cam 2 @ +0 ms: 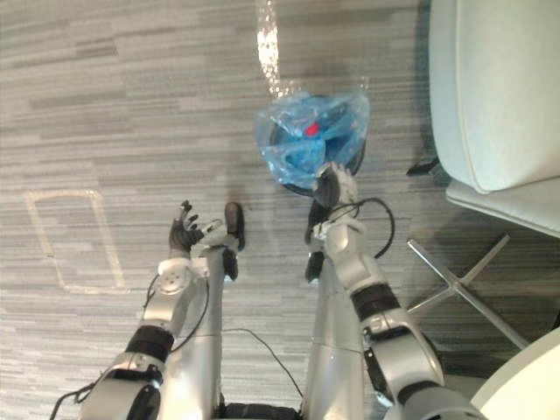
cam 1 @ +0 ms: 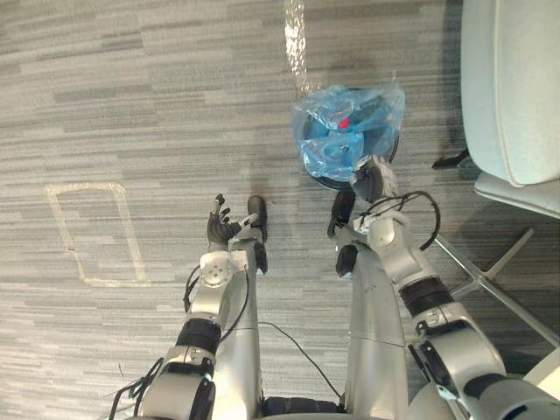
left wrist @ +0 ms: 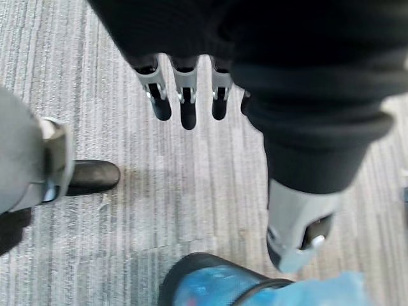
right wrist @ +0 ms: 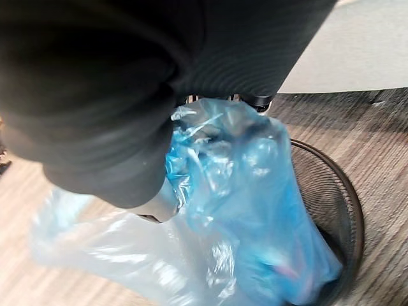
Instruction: Gather rubbish on tea table into small bin, then transfer packed bag to large trash can.
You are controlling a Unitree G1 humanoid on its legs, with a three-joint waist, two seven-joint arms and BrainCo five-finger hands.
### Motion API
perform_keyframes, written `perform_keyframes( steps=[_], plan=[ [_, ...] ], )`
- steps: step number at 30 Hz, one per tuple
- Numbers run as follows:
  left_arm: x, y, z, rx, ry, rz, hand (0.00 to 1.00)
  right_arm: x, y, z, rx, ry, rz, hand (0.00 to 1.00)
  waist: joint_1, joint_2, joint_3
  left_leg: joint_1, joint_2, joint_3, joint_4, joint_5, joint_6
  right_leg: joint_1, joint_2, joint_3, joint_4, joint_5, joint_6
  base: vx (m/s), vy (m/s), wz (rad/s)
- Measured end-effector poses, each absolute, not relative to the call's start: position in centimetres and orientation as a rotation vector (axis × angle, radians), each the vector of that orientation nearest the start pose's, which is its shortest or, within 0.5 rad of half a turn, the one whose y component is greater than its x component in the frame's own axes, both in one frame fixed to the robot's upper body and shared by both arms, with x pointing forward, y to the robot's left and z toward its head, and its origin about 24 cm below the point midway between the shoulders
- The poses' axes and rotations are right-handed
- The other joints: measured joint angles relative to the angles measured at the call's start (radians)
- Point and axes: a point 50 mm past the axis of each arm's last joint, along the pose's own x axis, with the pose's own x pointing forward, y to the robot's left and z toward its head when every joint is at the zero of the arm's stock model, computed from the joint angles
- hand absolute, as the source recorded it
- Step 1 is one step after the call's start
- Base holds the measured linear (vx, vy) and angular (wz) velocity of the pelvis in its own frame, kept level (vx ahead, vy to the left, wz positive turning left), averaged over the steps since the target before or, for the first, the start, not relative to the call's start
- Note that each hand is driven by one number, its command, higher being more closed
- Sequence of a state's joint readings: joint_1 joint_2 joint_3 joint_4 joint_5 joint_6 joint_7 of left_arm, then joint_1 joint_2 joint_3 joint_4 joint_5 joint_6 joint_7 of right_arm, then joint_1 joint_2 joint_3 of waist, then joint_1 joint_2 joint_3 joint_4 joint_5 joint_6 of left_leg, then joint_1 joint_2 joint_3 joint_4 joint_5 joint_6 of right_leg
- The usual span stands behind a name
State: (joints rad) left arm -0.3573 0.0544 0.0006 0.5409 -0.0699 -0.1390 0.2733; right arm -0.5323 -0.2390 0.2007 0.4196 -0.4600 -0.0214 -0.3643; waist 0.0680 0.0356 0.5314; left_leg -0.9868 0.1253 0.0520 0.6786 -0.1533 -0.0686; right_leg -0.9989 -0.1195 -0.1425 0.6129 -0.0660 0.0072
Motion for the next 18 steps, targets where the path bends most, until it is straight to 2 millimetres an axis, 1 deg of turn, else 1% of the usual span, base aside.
perform_keyframes(
  steps=[1, 2, 3, 4, 6, 8, 10, 11, 13, 14, 16, 18],
  plan=[
    [31.3, 15.3, 2.5, 0.012, 0.066, 0.206, 0.0, 34.1, -14.2, 10.5, -0.737, -0.294, -0.144, 1.0, 0.0, 0.0, 0.0, 0.034, 0.0, 0.002, -0.018, 0.001, -0.001, 0.033, 0.0, -0.003, -0.016, 0.006, -0.008, 0.1, 0.0, 0.0],
    [31.0, 15.1, 2.1, 0.026, 0.078, 0.193, 0.0, 33.7, -14.1, 10.0, -0.725, -0.285, -0.137, 1.0, 0.0, -0.005, -0.004, 0.075, -0.002, 0.005, -0.038, 0.001, -0.001, 0.073, 0.0, -0.007, -0.033, 0.006, -0.008, 0.1, -0.001, -0.02],
    [30.5, 15.3, 1.3, 0.035, 0.103, 0.196, 0.0, 33.1, -13.7, 9.0, -0.691, -0.26, -0.116, 1.0, 0.001, -0.016, -0.034, 0.109, -0.003, 0.012, -0.064, 0.002, -0.002, 0.102, 0.0, -0.006, -0.055, 0.006, -0.008, 0.11, -0.003, -0.03],
    [30.1, 15.4, 0.9, 0.037, 0.12, 0.199, 0.0, 32.8, -13.5, 8.5, -0.67, -0.241, -0.107, 1.0, 0.001, -0.022, -0.044, 0.14, -0.003, 0.014, -0.08, 0.007, -0.01, 0.131, 0.0, -0.008, -0.067, 0.007, -0.008, 0.11, -0.003, -0.03],
    [29.4, 15.1, -0.2, 0.059, 0.163, 0.177, 0.0, 31.7, -13.4, 7.3, -0.636, -0.206, -0.088, 1.0, -0.003, -0.034, -0.059, 0.24, -0.004, 0.022, -0.117, 0.009, -0.013, 0.226, 0.002, -0.011, -0.102, 0.006, -0.007, 0.14, -0.006, -0.03],
    [28.5, 15.0, -1.4, 0.067, 0.21, 0.166, 0.0, 30.6, -13.0, 6.4, -0.59, -0.181, -0.065, 1.0, -0.005, -0.042, -0.094, 0.313, -0.005, 0.024, -0.155, 0.009, -0.013, 0.3, 0.005, -0.015, -0.14, 0.005, -0.006, 0.13, -0.013, -0.03],
    [27.4, 14.8, -3.1, 0.093, 0.275, 0.151, 0.0, 29.4, -12.9, 5.2, -0.55, -0.137, -0.047, 1.0, -0.007, -0.058, -0.148, 0.394, -0.005, 0.029, -0.202, 0.01, -0.015, 0.379, 0.012, -0.016, -0.186, 0.005, -0.005, 0.13, -0.028, -0.05],
    [26.9, 14.8, -3.7, 0.099, 0.301, 0.147, 0.0, 28.9, -12.5, 4.6, -0.534, -0.12, -0.034, 1.0, -0.008, -0.066, -0.169, 0.427, -0.005, 0.03, -0.223, 0.011, -0.016, 0.41, 0.015, -0.016, -0.206, 0.004, -0.003, 0.14, -0.041, -0.06],
    [25.5, 14.8, -5.6, 0.135, 0.387, 0.125, 0.0, 28.0, -12.1, 3.2, -0.5, -0.065, 0.004, 1.0, -0.01, -0.087, -0.223, 0.517, -0.011, 0.033, -0.303, 0.028, -0.024, 0.488, 0.02, -0.016, -0.27, 0.009, 0.003, 0.11, -0.044, -0.04],
    [24.9, 14.8, -6.3, 0.148, 0.422, 0.113, 0.0, 27.6, -12.0, 2.7, -0.502, -0.044, 0.026, 1.0, -0.012, -0.091, -0.244, 0.545, -0.014, 0.033, -0.335, 0.038, -0.029, 0.513, 0.022, -0.016, -0.297, 0.014, 0.007, 0.11, -0.037, 0.0],
    [23.5, 15.1, -8.0, 0.187, 0.504, 0.095, 0.0, 27.2, -11.8, 1.3, -0.51, 0.01, 0.079, 1.0, -0.019, -0.092, -0.287, 0.61, -0.015, 0.033, -0.412, 0.065, -0.033, 0.584, 0.036, -0.017, -0.385, 0.053, 0.01, 0.14, -0.023, -0.04],
    [22.9, 15.4, -8.6, 0.205, 0.534, 0.092, 0.0, 27.2, -12.0, 0.7, -0.512, 0.04, 0.105, 1.0, -0.023, -0.092, -0.3, 0.652, -0.016, 0.038, -0.457, 0.078, -0.035, 0.631, 0.045, -0.015, -0.444, 0.078, 0.011, 0.11, 0.001, -0.09]
  ],
)
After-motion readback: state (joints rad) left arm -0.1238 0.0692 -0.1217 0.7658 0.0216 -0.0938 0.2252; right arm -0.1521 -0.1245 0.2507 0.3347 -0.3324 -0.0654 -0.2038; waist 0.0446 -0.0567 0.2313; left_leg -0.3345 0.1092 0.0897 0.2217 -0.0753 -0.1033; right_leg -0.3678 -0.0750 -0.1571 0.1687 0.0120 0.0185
